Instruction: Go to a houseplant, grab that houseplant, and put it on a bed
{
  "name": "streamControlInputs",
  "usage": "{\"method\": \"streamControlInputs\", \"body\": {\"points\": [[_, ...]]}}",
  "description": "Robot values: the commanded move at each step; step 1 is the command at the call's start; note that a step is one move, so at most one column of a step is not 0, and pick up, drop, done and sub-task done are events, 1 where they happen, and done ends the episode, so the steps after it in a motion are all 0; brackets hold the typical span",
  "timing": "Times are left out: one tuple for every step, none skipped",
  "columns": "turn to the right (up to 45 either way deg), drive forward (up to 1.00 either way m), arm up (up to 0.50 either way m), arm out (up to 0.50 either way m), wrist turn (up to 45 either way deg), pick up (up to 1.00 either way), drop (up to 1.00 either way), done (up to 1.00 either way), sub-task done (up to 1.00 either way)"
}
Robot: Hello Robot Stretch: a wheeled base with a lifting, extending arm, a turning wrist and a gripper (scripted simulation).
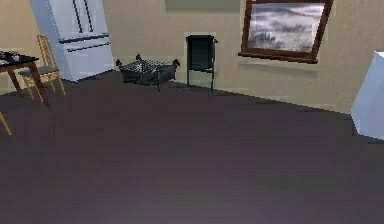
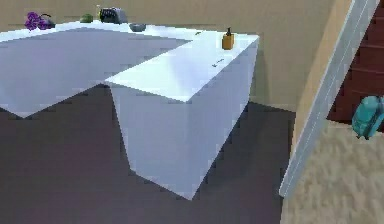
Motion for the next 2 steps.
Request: {"method": "streamControlInputs", "body": {"points": [[0.0,0.3,0.0,0.0,0.0,0.0,0.0,0.0,0.0],[-42.0,0.0,0.0,0.0,0.0,0.0,0.0,0.0,0.0]]}}
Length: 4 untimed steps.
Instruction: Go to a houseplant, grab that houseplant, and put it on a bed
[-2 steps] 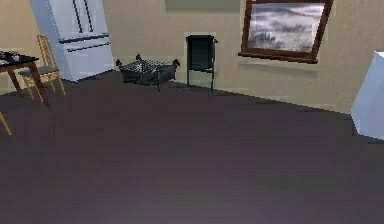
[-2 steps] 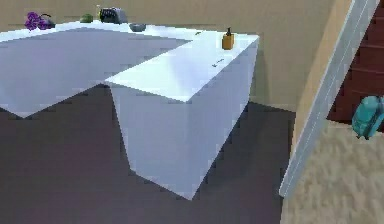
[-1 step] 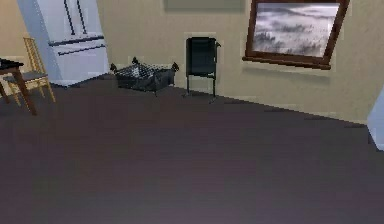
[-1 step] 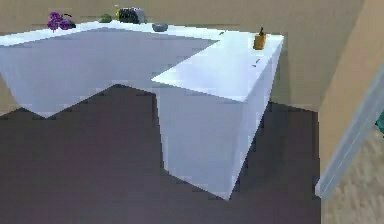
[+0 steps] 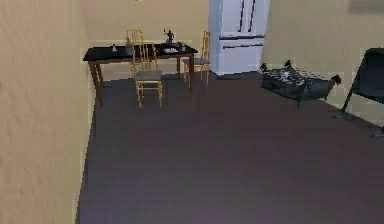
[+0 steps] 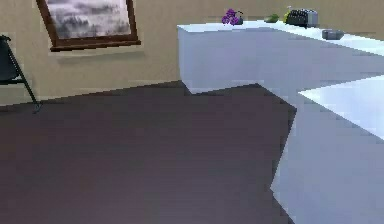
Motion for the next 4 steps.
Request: {"method": "streamControlInputs", "body": {"points": [[0.0,1.0,0.0,0.0,0.0,0.0,0.0,0.0,0.0],[-3.0,0.0,0.0,0.0,0.0,0.0,0.0,0.0,0.0],[0.0,1.0,0.0,0.0,0.0,0.0,0.0,0.0,0.0],[0.0,0.4,0.0,0.0,0.0,0.0,0.0,0.0,0.0]]}}
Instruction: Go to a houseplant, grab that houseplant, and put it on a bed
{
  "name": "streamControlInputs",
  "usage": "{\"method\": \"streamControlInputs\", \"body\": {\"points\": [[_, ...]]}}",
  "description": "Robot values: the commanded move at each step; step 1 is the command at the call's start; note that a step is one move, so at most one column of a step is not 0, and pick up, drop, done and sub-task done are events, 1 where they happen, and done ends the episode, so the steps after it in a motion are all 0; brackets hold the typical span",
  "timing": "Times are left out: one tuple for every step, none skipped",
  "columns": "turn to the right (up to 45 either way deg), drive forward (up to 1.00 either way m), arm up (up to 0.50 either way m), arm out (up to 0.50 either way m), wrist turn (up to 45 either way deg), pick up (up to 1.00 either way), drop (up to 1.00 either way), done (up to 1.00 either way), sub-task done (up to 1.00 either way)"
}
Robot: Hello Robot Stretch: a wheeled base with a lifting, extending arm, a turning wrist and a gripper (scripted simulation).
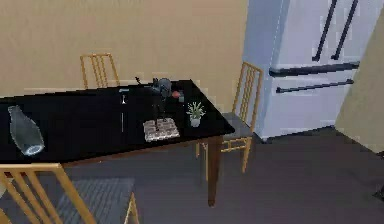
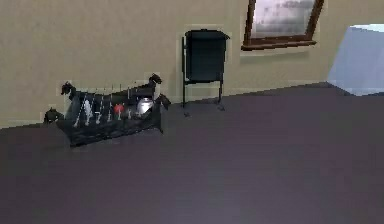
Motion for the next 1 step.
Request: {"method": "streamControlInputs", "body": {"points": [[-45.0,0.0,0.0,0.0,0.0,0.0,0.0,0.0,0.0]]}}
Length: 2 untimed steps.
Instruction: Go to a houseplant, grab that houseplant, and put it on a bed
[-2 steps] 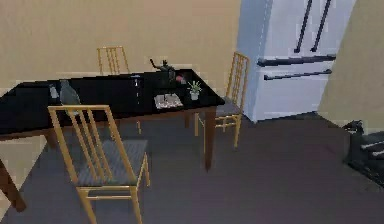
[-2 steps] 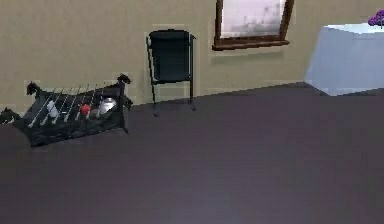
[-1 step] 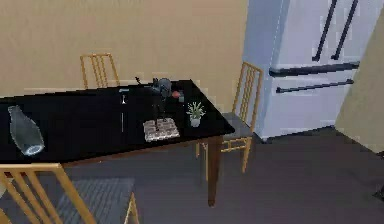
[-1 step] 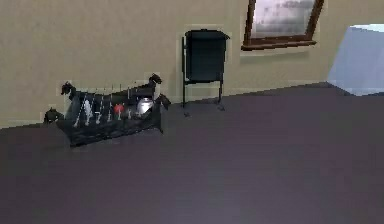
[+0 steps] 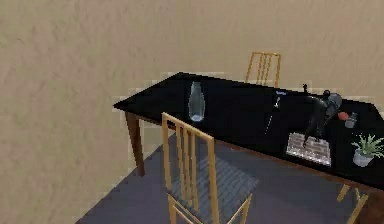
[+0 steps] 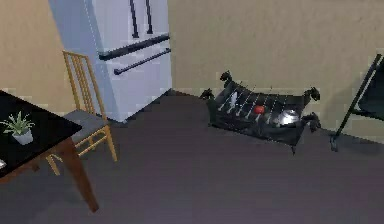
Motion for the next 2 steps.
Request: {"method": "streamControlInputs", "body": {"points": [[-39.0,0.0,0.0,0.0,0.0,0.0,0.0,0.0,0.0],[45.0,0.0,0.0,0.0,0.0,0.0,0.0,0.0,0.0]]}}
